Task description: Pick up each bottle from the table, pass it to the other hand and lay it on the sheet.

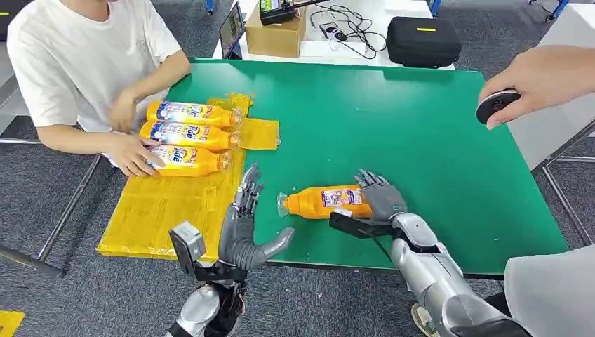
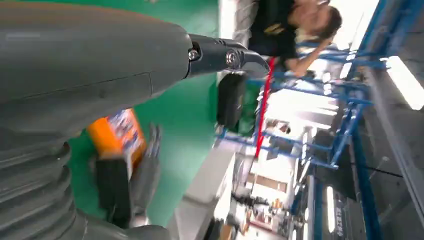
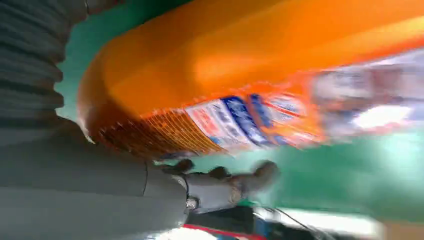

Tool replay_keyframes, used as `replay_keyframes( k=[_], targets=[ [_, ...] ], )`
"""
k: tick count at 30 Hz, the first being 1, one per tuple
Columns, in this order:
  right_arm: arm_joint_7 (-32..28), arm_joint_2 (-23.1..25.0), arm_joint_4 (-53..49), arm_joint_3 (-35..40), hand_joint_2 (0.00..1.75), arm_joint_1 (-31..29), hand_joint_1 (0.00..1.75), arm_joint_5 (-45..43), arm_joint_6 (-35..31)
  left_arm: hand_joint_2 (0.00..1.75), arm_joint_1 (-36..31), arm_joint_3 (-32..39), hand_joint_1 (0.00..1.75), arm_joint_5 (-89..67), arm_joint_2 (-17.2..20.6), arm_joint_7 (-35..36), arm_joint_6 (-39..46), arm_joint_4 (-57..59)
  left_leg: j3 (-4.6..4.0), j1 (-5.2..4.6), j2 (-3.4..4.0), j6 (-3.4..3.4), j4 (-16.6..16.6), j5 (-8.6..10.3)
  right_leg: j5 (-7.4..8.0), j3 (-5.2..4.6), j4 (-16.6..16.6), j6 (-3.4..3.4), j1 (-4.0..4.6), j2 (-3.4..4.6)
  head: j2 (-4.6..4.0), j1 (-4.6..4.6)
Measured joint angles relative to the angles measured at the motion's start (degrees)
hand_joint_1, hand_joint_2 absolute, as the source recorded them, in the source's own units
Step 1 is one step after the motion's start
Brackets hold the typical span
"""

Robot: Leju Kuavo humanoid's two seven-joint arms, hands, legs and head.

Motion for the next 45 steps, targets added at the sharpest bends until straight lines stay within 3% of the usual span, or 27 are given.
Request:
replay_keyframes(
  k=[3,17,21,24,27,30,36,45],
  targets=[
    [3.40,0.20,1.49,0.85,1.75,-2.69,1.75,0.48,4.23,1.75,-0.47,-0.33,0.00,-0.57,0.00,0.13,-0.41,0.00,0.02,0.00,-0.02,0.01,0.01,0.03,0.01,0.01,-0.01,0.00,0.00,-0.01,0.00,0.02],
    [4.61,0.11,5.36,3.54,1.75,-6.46,1.75,2.43,9.78,1.75,-1.72,-0.63,0.00,0.48,0.00,0.70,-1.05,1.66,0.02,0.00,-0.02,0.03,0.02,0.04,0.02,0.01,-0.01,0.01,0.01,-0.01,0.00,0.00],
    [2.68,0.13,5.62,3.50,1.75,-6.46,1.75,-0.26,10.15,1.75,-1.97,-0.63,0.00,0.46,0.00,0.70,-1.07,2.01,0.03,0.00,-0.02,0.03,0.02,0.05,0.02,0.02,-0.01,0.01,0.00,-0.01,0.00,0.00],
    [-2.47,0.13,5.67,2.11,1.75,-6.06,1.75,-6.05,10.28,1.75,-1.97,-0.63,0.00,0.44,0.00,0.65,-1.07,2.10,0.03,0.00,0.00,0.03,0.02,0.05,0.02,0.04,-0.01,0.01,0.00,-0.01,0.00,0.00],
    [-12.72,1.07,4.66,-1.80,1.75,-3.17,1.75,-16.07,6.50,1.75,-1.49,-0.59,0.00,-0.07,0.02,1.40,2.35,2.08,0.05,0.01,-0.01,0.02,0.02,0.00,0.02,0.06,0.00,0.01,0.02,-0.01,0.00,0.02],
    [-20.86,3.72,-0.57,-6.41,1.75,3.50,1.75,-27.11,2.91,1.75,-0.04,-0.22,0.00,2.49,-0.07,3.87,6.80,1.88,0.05,0.06,-0.03,0.00,0.02,-0.01,-0.04,0.04,0.00,-0.01,0.07,-0.02,0.00,-0.04],
    [-23.28,5.71,-15.35,-8.04,1.75,14.28,1.75,-34.43,-9.06,1.75,2.36,-1.83,0.00,7.56,0.81,4.09,1.62,1.55,-0.06,0.07,-0.10,-0.04,0.00,-0.06,-0.11,-0.04,0.00,-0.06,0.06,-0.08,0.00,0.00],
    [-24.27,5.27,-24.06,-9.31,1.75,17.83,1.75,-36.72,-10.00,1.75,3.34,-4.31,0.00,8.72,1.79,3.98,-0.04,1.55,-0.05,-0.01,-0.04,-0.01,0.00,-0.04,-0.05,-0.05,-0.03,-0.03,0.00,-0.07,0.00,0.00]
  ],
)
